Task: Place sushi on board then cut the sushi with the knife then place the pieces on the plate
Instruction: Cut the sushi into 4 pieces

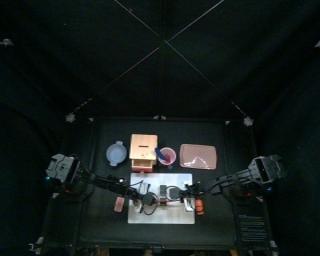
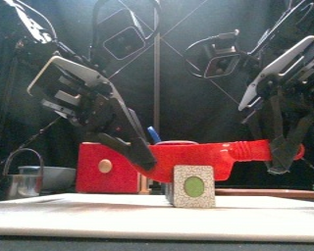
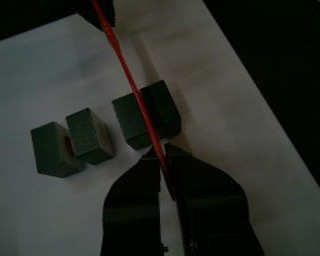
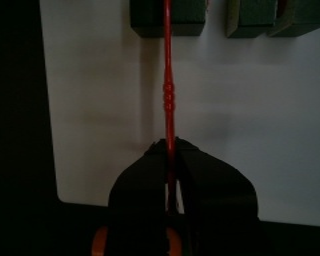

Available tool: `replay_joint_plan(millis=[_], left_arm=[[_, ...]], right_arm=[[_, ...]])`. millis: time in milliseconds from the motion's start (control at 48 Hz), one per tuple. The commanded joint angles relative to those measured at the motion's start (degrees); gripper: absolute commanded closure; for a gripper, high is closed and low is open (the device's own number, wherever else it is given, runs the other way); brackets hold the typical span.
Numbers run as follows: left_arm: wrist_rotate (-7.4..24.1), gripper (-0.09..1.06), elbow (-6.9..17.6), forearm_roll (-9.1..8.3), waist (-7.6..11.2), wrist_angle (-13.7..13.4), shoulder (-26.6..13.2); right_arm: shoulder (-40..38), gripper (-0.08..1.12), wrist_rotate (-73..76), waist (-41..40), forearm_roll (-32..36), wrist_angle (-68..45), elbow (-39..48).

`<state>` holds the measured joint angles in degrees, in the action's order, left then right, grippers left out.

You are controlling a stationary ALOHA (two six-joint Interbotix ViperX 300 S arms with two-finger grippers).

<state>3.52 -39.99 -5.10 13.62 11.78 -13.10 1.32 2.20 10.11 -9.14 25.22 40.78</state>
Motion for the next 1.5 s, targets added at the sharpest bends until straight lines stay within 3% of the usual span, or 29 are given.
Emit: replay_joint_plan(millis=[21,229,646,771,917,1000,1083,1271,1354,1500], left_arm=[[0.35,0.59,0.97,0.53,1.76,-0.26,-0.09],[0.53,0.59,1.14,0.44,1.32,-0.26,2.72],[0.62,0.59,0.88,-0.18,-0.79,-0.26,13.36],[0.62,0.59,0.44,-2.02,-3.16,1.23,15.64],[0.62,0.57,-0.09,-2.29,-6.94,4.83,16.17],[0.62,0.55,-0.35,-2.46,-7.47,5.36,16.0],[0.62,0.49,-0.7,-2.64,-7.47,5.8,15.91],[0.26,0.2,-1.85,-2.46,-7.47,6.77,16.08],[0.26,0.09,-2.2,-1.41,-7.47,8.09,16.44],[0.44,0.04,-2.9,0.44,-8.17,10.99,17.49]], right_arm=[[0.44,0.76,-0.09,0.44,-0.53,-0.35,-0.79],[-1.76,0.76,-0.18,0.26,0.44,1.41,-2.11],[-11.69,0.76,-0.26,-2.37,10.46,8.88,-5.01],[-13.01,0.76,-0.18,-4.48,10.81,8.0,-4.75],[-13.1,0.76,-0.18,-4.83,9.84,6.59,-4.22],[-13.1,0.76,-0.18,-4.92,9.67,6.42,-3.87],[-13.18,0.76,-0.18,-5.19,9.58,6.33,-3.52],[-13.62,0.76,-0.18,-6.24,9.67,6.42,-2.99],[-14.41,0.76,-0.09,-6.68,9.58,6.68,-2.46],[-16.61,0.76,0.0,-7.29,8.44,6.77,-0.62]])
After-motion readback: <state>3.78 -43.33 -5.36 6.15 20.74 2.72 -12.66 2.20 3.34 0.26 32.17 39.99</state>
